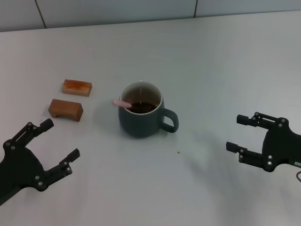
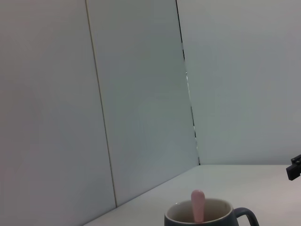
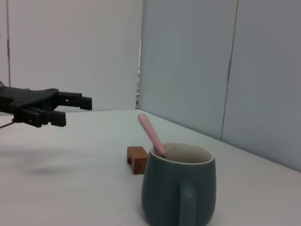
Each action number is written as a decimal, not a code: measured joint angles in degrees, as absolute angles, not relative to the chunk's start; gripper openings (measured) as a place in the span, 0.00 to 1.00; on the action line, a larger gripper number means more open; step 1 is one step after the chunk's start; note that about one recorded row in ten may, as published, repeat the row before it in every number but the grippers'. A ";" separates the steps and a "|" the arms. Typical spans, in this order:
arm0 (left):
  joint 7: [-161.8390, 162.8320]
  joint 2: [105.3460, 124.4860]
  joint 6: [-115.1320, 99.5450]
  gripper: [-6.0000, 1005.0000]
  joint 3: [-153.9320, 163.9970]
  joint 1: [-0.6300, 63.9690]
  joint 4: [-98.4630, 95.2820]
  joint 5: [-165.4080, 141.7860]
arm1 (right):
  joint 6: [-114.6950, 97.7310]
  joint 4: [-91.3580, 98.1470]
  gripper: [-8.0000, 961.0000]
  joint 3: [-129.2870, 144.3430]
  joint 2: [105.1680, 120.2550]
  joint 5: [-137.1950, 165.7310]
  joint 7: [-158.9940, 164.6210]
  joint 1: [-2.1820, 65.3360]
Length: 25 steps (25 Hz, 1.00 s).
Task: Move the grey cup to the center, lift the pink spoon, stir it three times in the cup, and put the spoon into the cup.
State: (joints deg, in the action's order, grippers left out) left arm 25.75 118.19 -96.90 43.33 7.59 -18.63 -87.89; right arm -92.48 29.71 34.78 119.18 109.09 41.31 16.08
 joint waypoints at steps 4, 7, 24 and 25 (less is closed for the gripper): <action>25.68 118.21 -96.93 0.86 43.33 7.32 -18.63 -87.90 | -92.68 29.71 0.72 34.88 119.18 109.00 41.30 16.08; 25.64 118.21 -97.01 0.86 43.33 7.22 -18.63 -87.90 | -92.78 29.71 0.72 34.89 119.18 108.85 41.30 16.08; 25.57 118.21 -97.01 0.86 43.33 7.20 -18.89 -88.52 | -92.77 29.00 0.72 34.80 119.18 108.72 41.23 16.26; 25.57 118.21 -97.00 0.86 43.33 7.20 -18.89 -88.52 | -92.76 29.00 0.72 34.81 119.18 108.72 41.22 16.26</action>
State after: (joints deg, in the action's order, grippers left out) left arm 25.57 118.21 -97.00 43.33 7.20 -18.89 -88.52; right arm -92.76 29.00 34.81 119.18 108.72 41.22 16.26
